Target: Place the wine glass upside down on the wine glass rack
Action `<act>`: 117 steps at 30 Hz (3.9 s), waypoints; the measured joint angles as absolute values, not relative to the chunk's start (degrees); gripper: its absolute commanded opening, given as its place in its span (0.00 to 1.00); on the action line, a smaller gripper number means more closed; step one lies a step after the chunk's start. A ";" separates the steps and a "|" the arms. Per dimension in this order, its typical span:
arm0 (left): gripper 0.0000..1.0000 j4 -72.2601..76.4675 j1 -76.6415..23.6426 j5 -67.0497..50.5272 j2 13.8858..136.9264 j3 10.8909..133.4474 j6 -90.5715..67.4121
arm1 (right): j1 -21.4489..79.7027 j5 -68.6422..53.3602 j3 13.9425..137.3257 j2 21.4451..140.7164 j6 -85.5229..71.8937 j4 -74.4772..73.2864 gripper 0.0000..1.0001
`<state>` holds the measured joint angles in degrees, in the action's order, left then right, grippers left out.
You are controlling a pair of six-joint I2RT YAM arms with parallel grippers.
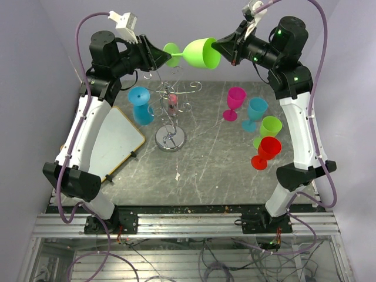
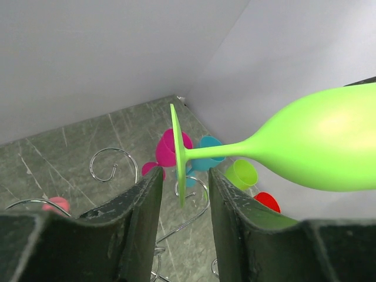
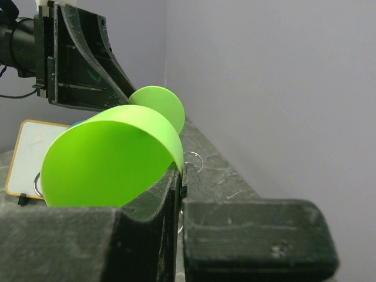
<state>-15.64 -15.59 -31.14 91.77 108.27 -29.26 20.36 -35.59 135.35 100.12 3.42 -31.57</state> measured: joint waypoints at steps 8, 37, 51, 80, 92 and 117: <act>0.36 -14.20 -15.59 -32.03 91.72 106.61 -30.22 | 20.36 -36.12 134.34 99.13 3.42 -31.57 0.00; 0.07 -17.04 -4.78 -28.10 82.59 104.92 -22.33 | 20.53 -28.36 131.07 92.66 10.74 -35.22 0.84; 0.07 -23.03 1.21 -2.17 76.31 105.23 1.80 | 20.53 -20.43 114.78 85.03 16.40 -38.81 0.91; 0.07 -20.47 -14.09 21.67 83.37 91.20 63.61 | 18.17 -22.61 109.97 82.39 18.50 -40.16 0.92; 0.08 -23.07 -15.92 11.84 84.40 93.25 71.48 | 16.67 -25.12 108.09 82.00 18.33 -39.90 0.92; 0.08 -39.40 -17.56 -5.98 87.39 101.60 89.17 | 14.28 -29.10 105.32 79.79 17.52 -38.41 0.92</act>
